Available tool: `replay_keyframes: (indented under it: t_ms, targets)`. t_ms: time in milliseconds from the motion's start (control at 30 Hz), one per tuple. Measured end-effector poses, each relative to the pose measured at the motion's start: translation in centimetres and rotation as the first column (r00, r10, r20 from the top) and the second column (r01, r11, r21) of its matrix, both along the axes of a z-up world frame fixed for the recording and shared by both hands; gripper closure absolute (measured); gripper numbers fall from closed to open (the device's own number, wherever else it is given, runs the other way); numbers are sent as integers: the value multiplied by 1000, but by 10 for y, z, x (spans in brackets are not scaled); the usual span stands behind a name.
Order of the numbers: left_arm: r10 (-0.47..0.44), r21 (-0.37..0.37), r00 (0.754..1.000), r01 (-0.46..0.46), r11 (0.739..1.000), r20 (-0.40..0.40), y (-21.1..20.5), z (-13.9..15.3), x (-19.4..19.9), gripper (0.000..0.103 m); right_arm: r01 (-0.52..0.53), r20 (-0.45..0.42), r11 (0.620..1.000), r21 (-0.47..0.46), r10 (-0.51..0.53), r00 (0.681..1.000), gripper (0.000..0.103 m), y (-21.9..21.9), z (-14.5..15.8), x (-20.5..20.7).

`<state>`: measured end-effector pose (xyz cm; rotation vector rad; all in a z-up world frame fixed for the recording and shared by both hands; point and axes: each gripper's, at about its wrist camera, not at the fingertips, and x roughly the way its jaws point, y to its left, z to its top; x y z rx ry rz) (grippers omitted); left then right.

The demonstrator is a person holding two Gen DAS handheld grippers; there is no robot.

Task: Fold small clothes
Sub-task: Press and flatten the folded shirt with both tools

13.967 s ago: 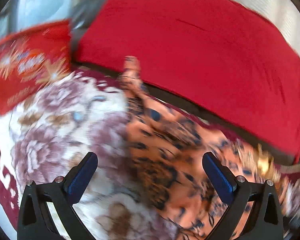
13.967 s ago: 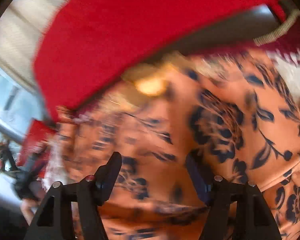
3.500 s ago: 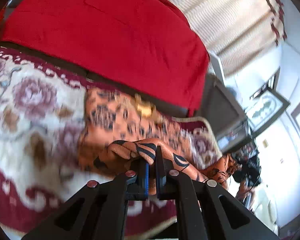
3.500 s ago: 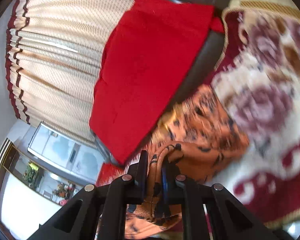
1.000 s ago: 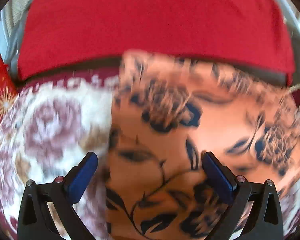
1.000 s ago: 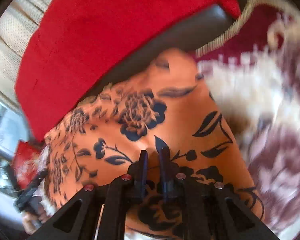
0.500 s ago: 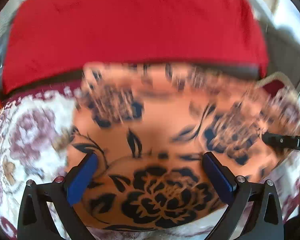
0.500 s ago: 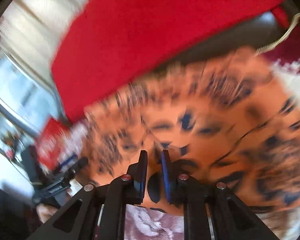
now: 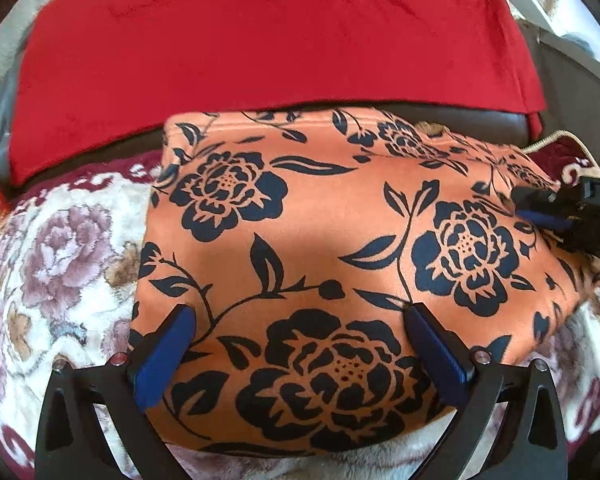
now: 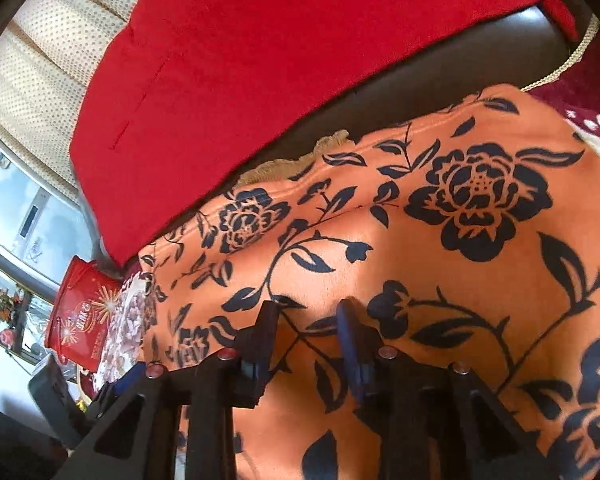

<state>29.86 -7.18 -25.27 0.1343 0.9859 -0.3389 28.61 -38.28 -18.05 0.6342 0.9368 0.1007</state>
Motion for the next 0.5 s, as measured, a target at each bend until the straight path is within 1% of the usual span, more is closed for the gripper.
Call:
replay_keyframes:
  t_ms: [33, 67, 133, 200, 267, 300, 333, 367, 433, 467, 500]
  targets:
    - [-5, -6, 1000, 5, 1000, -15, 1, 4, 3, 0, 5, 24, 1000, 12, -5, 1000, 68, -1, 6, -2]
    - [3, -11, 1000, -3, 1000, -10, 4, 8, 3, 0, 4, 47, 1000, 19, -5, 999, 68, -1, 9, -6]
    - [62, 9, 997, -63, 998, 51, 14, 18, 1, 0, 4, 54, 1000, 0, -4, 999, 68, -4, 17, -18]
    - [128, 70, 988, -135, 988, 91, 23, 20, 3, 0, 23, 55, 1000, -11, -23, 998, 68, -9, 22, -30]
    - [177, 135, 978, -191, 972, 109, 28, 15, 7, 0, 47, 52, 999, -14, -46, 998, 68, -14, 27, -41]
    - [178, 162, 978, -194, 968, 107, 28, 10, 9, 0, 68, 53, 998, -19, -67, 996, 68, -16, 28, -45]
    - [158, 201, 984, -173, 964, 86, 25, -2, 12, 0, 79, 49, 997, -22, -78, 996, 68, -20, 28, -48]
    - [150, 210, 985, -164, 964, 81, 23, -7, 12, 0, 85, 25, 996, -32, -84, 996, 67, -27, 24, -49]
    - [171, 193, 981, -186, 963, 93, 24, -4, 11, 0, 63, -75, 997, -35, -66, 995, 66, -34, 1, -42]
    - [173, 192, 981, -187, 963, 87, 24, -1, 11, 0, 49, -95, 999, -5, -49, 994, 66, -37, -7, -41]
    - [176, 186, 981, -189, 964, 86, 25, 1, 11, 0, 55, -74, 998, 13, -54, 996, 66, -40, -5, -45]
